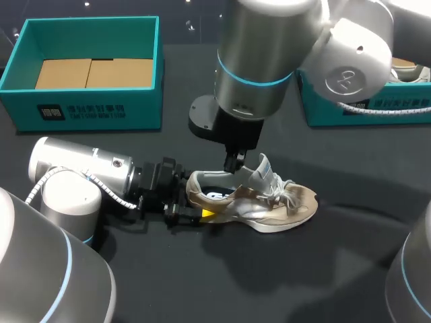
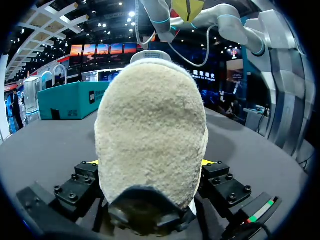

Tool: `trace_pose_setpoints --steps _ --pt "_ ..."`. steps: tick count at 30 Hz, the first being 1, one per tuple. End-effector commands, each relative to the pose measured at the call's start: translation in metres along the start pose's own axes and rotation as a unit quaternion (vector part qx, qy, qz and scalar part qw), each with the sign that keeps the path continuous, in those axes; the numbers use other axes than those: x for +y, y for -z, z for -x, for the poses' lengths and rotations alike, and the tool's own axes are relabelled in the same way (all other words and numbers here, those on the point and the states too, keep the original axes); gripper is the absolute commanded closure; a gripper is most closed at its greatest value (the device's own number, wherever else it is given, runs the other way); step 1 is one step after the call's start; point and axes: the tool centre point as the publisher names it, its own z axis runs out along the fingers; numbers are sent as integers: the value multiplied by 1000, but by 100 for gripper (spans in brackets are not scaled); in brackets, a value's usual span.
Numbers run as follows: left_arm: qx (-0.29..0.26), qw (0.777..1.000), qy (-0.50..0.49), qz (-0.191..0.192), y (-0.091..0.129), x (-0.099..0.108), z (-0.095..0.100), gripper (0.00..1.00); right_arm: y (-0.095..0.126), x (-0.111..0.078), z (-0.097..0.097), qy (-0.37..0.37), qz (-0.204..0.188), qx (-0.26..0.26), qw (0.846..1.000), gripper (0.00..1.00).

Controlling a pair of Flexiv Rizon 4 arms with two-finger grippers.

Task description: Take the shoe out of the shoebox, open the shoe tongue, remove and reinsert the insole, then place the shoe into the shoebox

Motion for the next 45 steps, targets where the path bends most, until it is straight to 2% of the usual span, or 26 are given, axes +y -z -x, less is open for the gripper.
trace_pose_setpoints --steps 1,2,3,9,14,28,34,45 --pt "0 1000 0 0 1 2 0 100 -1 -1 0 0 1 0 1000 100" --pt "0 1000 0 0 1 2 0 100 -1 -1 0 0 1 0 1000 100" --pt "0 1000 0 0 1 2 0 100 -9 4 -1 10 -7 4 1000 100" --pt "0 1000 0 0 1 2 0 100 -43 19 -2 31 7 26 999 100" --pt "0 1000 0 0 1 2 0 100 -61 22 0 34 -10 32 999 100" --pt "0 1000 0 0 1 2 0 100 -63 20 2 34 -7 32 999 100" --pt "0 1000 0 0 1 2 0 100 -93 37 4 61 -23 36 997 100" --pt "0 1000 0 0 1 2 0 100 -125 37 15 55 -18 51 997 100"
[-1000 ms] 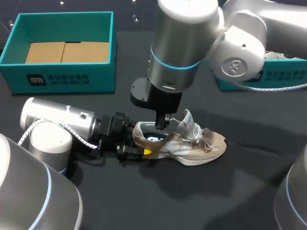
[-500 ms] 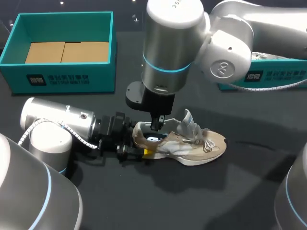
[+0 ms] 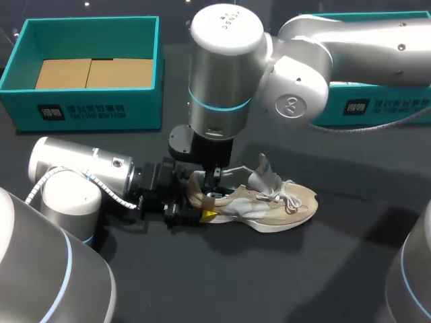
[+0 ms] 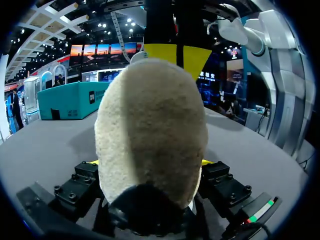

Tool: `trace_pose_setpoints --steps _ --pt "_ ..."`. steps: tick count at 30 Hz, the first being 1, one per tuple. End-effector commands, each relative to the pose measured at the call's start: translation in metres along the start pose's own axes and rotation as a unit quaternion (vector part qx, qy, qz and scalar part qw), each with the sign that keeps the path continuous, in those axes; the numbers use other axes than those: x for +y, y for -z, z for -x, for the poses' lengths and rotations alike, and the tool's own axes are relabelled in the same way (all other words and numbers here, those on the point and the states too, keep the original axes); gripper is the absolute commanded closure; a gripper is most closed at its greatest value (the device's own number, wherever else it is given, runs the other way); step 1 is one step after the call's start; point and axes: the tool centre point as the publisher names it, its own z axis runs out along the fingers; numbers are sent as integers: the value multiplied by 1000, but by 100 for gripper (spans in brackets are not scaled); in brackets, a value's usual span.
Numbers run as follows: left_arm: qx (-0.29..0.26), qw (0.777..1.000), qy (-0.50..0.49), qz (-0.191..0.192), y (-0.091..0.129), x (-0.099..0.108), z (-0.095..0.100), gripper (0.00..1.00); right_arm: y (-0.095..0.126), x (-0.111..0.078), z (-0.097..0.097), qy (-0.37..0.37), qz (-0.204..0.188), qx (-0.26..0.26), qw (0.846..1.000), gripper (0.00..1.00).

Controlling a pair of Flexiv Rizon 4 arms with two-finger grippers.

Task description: Take the shoe out of the shoebox, open the shoe tongue, remove and reinsert the insole, then place the shoe into the shoebox

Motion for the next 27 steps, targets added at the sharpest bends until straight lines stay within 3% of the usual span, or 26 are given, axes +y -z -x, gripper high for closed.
trace_pose_setpoints --steps 1,12,22,27 --pt "0 1000 0 0 1 2 0 100 -17 2 5 -2 -1 8 1000 100" --pt "0 1000 0 0 1 2 0 100 -34 -22 8 -28 2 14 1000 100" --pt "0 1000 0 0 1 2 0 100 -39 -55 12 -63 11 3 998 100" --pt "0 1000 0 0 1 2 0 100 -38 -61 12 -71 10 1 997 100"
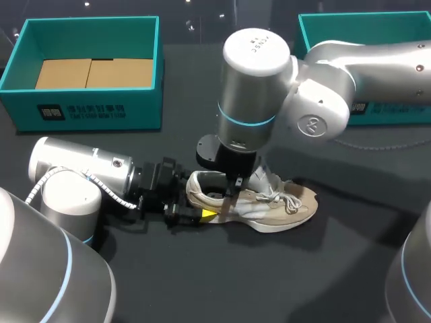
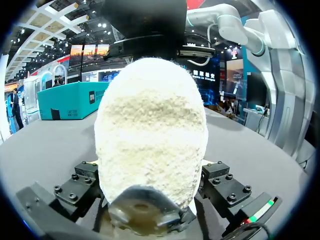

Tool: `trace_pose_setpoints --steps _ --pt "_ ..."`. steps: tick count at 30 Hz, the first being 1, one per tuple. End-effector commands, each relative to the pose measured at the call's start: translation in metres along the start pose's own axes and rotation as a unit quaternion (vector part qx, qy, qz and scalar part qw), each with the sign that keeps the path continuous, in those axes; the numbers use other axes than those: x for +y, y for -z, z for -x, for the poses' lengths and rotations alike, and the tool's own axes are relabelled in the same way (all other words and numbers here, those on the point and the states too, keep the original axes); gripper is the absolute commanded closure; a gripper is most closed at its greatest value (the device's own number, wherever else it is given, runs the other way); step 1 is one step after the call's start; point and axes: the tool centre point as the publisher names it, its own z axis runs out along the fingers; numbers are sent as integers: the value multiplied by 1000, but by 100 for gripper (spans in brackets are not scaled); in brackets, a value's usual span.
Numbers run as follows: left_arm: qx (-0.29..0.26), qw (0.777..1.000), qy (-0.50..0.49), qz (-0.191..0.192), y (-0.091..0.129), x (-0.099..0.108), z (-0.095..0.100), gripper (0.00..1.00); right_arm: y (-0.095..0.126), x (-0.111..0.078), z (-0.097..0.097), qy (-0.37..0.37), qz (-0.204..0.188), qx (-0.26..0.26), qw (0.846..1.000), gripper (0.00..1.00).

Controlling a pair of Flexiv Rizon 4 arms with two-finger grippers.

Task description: Take the shoe out of the shoebox, open the shoe tongue, remove and reinsert the insole, then place the shoe into the shoebox

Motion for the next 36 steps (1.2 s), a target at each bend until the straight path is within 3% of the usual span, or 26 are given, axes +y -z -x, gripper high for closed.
trace_pose_setpoints --steps 1,8,9,11,16,23,30,36 --pt "0 1000 0 0 1 2 0 100 2 -12 -1 -2 13 -1 1000 100" --pt "0 1000 0 0 1 2 0 100 -2 -19 -3 -8 8 2 1000 100" --pt "0 1000 0 0 1 2 0 100 -2 -20 -3 -8 6 3 1000 96" --pt "0 1000 0 0 1 2 0 100 -4 -23 -2 -10 5 4 1000 75" --pt "0 1000 0 0 1 2 0 100 -7 -28 1 -15 7 7 1000 63" --pt "0 1000 0 0 1 2 0 100 -14 -27 7 -18 7 11 1000 57" --pt "0 1000 0 0 1 2 0 100 -34 -22 6 -24 -12 51 998 53" --pt "0 1000 0 0 1 2 0 100 -50 -21 -3 -23 -20 90 995 58"
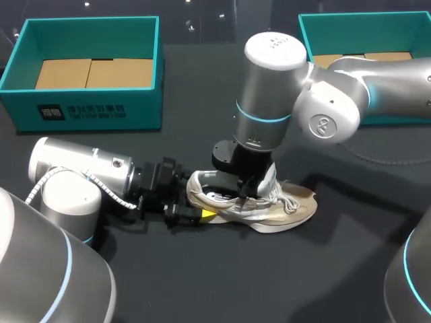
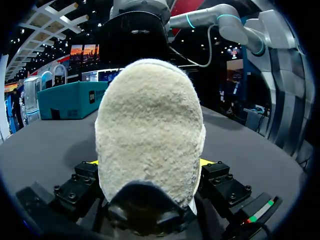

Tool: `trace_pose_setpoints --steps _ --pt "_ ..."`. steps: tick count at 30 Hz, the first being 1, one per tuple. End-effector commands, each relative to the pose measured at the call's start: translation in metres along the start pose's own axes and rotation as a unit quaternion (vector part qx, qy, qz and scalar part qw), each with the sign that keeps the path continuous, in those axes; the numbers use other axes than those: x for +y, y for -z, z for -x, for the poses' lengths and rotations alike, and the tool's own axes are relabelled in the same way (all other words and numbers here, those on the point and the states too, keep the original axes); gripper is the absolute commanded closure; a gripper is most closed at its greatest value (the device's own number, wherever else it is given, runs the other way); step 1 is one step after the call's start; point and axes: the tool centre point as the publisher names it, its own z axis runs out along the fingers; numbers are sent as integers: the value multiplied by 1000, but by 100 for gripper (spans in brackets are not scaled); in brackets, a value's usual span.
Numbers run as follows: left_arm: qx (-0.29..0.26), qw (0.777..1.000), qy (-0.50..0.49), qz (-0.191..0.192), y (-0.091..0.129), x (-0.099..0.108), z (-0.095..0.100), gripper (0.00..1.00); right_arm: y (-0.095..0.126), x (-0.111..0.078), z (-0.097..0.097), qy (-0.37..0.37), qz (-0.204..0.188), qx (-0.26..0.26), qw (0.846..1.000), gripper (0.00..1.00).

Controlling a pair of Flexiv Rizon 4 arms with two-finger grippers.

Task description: Take the shoe out of the shoebox, open the shoe tongue, remove and reinsert the insole, then place the shoe into the shoebox

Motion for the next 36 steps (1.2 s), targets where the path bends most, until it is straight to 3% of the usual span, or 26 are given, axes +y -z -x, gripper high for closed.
trace_pose_setpoints --steps 1,3,5,6,7,14,27,36 --pt "0 1000 0 0 1 1 0 100 -28 8 -1 1 -7 24 1000 60" --pt "0 1000 0 0 1 1 0 100 -31 4 -4 -2 -6 32 999 70" --pt "0 1000 0 0 1 1 0 100 -32 1 -7 -5 -4 38 999 84" --pt "0 1000 0 0 1 1 0 100 -33 -1 -9 -5 -4 40 999 96" --pt "0 1000 0 0 1 1 0 100 -33 -3 -10 -4 -4 42 999 100" --pt "0 1000 0 0 1 1 0 100 -23 -12 -16 2 17 51 999 100" --pt "0 1000 0 0 1 1 0 100 19 -16 -16 40 126 22 991 100" --pt "0 1000 0 0 1 1 0 100 35 -14 -14 71 190 12 979 100"
